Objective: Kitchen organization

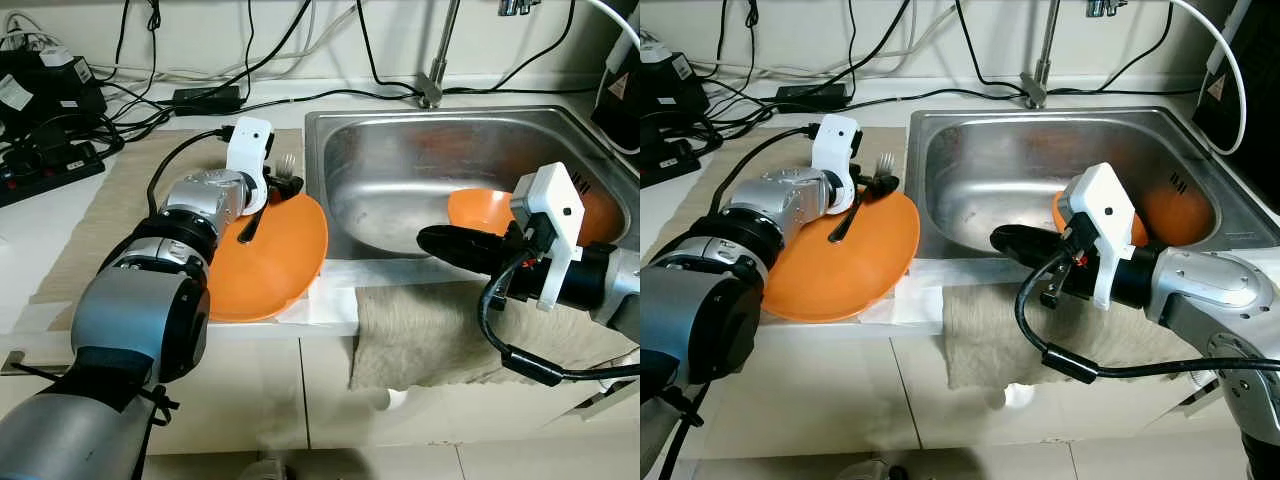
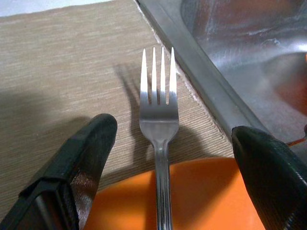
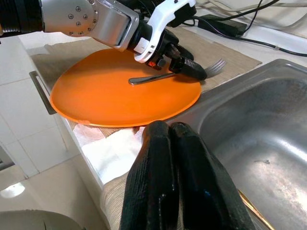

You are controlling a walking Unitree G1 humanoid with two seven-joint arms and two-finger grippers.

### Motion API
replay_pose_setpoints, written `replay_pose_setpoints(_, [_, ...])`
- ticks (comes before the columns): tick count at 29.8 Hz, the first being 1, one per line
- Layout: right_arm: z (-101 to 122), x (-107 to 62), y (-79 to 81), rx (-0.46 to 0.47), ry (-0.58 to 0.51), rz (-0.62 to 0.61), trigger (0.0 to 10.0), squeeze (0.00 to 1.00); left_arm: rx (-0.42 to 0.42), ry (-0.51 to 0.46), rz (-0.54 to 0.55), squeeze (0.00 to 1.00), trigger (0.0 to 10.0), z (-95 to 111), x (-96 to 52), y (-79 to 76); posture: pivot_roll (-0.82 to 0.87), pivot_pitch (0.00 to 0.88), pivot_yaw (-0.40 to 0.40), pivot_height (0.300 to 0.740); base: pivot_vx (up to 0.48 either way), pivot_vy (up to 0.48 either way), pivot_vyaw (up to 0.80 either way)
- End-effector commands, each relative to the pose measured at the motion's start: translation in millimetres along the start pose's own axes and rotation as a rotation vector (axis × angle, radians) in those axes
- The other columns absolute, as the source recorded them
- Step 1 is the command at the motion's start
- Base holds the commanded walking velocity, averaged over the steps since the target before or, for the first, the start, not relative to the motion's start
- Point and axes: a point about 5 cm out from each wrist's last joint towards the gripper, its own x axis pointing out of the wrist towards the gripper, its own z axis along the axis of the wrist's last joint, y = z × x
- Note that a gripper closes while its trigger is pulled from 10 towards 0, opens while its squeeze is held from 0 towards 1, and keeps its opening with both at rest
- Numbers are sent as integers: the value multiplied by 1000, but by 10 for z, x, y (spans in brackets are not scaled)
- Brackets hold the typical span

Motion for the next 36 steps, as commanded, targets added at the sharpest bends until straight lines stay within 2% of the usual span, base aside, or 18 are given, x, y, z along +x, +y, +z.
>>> replay_pose_setpoints(1, [18,21,41,-6,-1,17,10000,0,16,24,6,0,10000,-53,8,3,-116,0,74,740,0,0,0])
replay_pose_setpoints(5, [14,29,48,-5,-2,18,10000,0,19,38,-1,0,10000,-78,14,-12,-116,0,74,740,0,0,0])
replay_pose_setpoints(6, [13,33,49,-4,-2,18,10000,0,31,52,-8,133,10000,-104,19,-22,-116,0,74,740,0,0,0])
replay_pose_setpoints(7, [13,33,49,-4,-2,18,10000,0,31,52,-8,133,10000,-104,19,-22,-116,0,74,740,0,0,0])
replay_pose_setpoints(8, [13,35,48,-4,-2,17,10000,0,37,57,-16,212,10000,-113,21,-29,-116,0,74,740,0,0,0])
replay_pose_setpoints(9, [13,40,43,-5,-2,13,10000,0,48,64,-32,137,0,-130,25,-41,-116,0,73,740,0,0,0])
replay_pose_setpoints(10, [13,40,43,-5,-2,13,10000,0,48,64,-32,137,0,-130,25,-41,-116,0,73,740,0,0,0])
replay_pose_setpoints(11, [12,42,41,-6,-2,11,10000,0,52,66,-40,0,0,-137,26,-47,-116,0,73,740,0,0,0])
replay_pose_setpoints(24, [-10,64,42,-2,-1,6,10000,0,39,54,-49,0,0,-146,29,-48,-112,0,71,740,0,0,0])
replay_pose_setpoints(36, [-38,76,50,6,0,-1,10000,0,-14,-41,-33,0,0,58,-15,10,-110,0,71,740,0,0,0])
